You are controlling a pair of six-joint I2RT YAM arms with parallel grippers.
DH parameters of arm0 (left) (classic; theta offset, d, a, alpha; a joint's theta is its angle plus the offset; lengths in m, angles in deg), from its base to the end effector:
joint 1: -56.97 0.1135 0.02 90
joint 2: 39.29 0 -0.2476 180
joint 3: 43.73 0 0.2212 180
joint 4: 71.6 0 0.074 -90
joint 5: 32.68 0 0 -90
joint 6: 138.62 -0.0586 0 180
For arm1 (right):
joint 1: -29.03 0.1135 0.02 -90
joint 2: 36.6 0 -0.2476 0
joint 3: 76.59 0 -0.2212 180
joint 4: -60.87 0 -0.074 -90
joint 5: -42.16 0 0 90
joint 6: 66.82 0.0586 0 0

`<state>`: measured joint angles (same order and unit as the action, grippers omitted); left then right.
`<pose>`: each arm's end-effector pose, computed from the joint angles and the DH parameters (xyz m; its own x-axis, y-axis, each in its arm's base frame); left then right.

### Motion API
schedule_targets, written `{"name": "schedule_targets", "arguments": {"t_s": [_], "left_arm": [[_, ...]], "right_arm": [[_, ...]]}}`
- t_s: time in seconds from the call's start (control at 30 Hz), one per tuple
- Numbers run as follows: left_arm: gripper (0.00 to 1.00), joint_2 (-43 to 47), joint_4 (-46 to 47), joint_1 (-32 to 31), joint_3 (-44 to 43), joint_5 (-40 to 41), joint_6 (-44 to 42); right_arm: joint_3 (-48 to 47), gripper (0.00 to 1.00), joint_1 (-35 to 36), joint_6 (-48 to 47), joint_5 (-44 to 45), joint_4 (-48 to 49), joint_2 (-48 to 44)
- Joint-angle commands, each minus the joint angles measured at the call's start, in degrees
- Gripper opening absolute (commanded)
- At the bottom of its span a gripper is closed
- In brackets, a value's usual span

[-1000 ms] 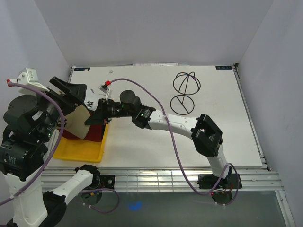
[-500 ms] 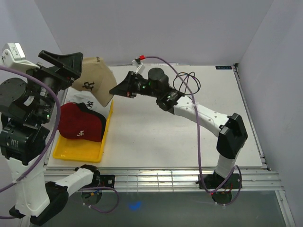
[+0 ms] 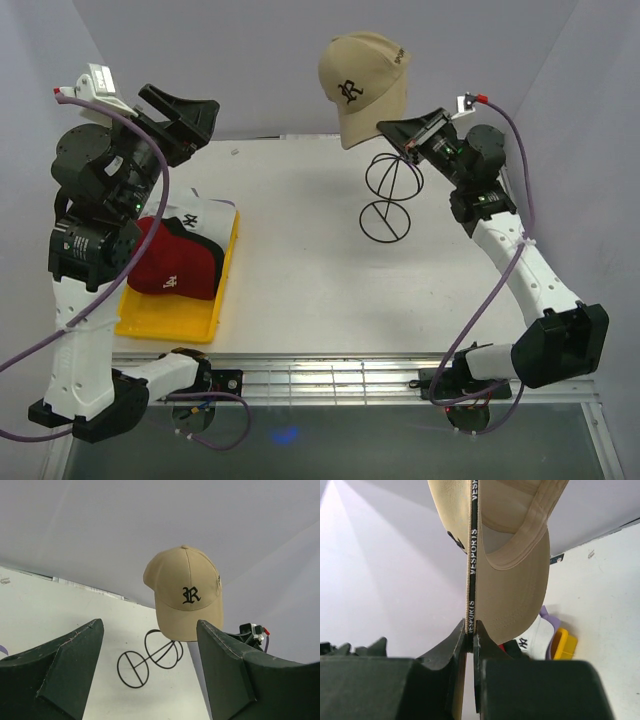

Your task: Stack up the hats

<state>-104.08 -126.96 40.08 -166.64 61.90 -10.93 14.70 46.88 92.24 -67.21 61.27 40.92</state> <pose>0.1579 -0.0431 0.5317 -0.0939 -0.6084 -0.7881 0.1970 0.7646 -0.6137 0.2892 0.1136 0.4242 -0.4906 0.7677 -0.4123 -0.3925 0.2278 0.8911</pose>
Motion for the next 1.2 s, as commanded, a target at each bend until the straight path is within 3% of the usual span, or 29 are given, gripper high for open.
{"name": "schedule_targets", "arguments": {"t_s": [0.0,0.37,0.67,1.17], "left_arm": [[0.85,1.0,1.9,-0.1,1.0,-3.0,0.3],[0.86,2.4,1.9,0.0,4.6,-3.6,-0.1],[0.86,3.5,1.9,-0.1,7.0,-3.7,-0.1],[0.86,5.2,1.6,-0.1,9.9,-3.1,-0.5]], "right_arm": [[7.7,0.08,-4.1,10.5,-2.0,8.9,-3.9],[24.2,0.08,-10.2,19.0,0.5,14.7,-15.1],[34.1,0.08,-11.1,22.7,-0.5,19.2,-19.8],[45.5,0.08,-15.0,27.2,-6.2,28.3,-21.4]]}}
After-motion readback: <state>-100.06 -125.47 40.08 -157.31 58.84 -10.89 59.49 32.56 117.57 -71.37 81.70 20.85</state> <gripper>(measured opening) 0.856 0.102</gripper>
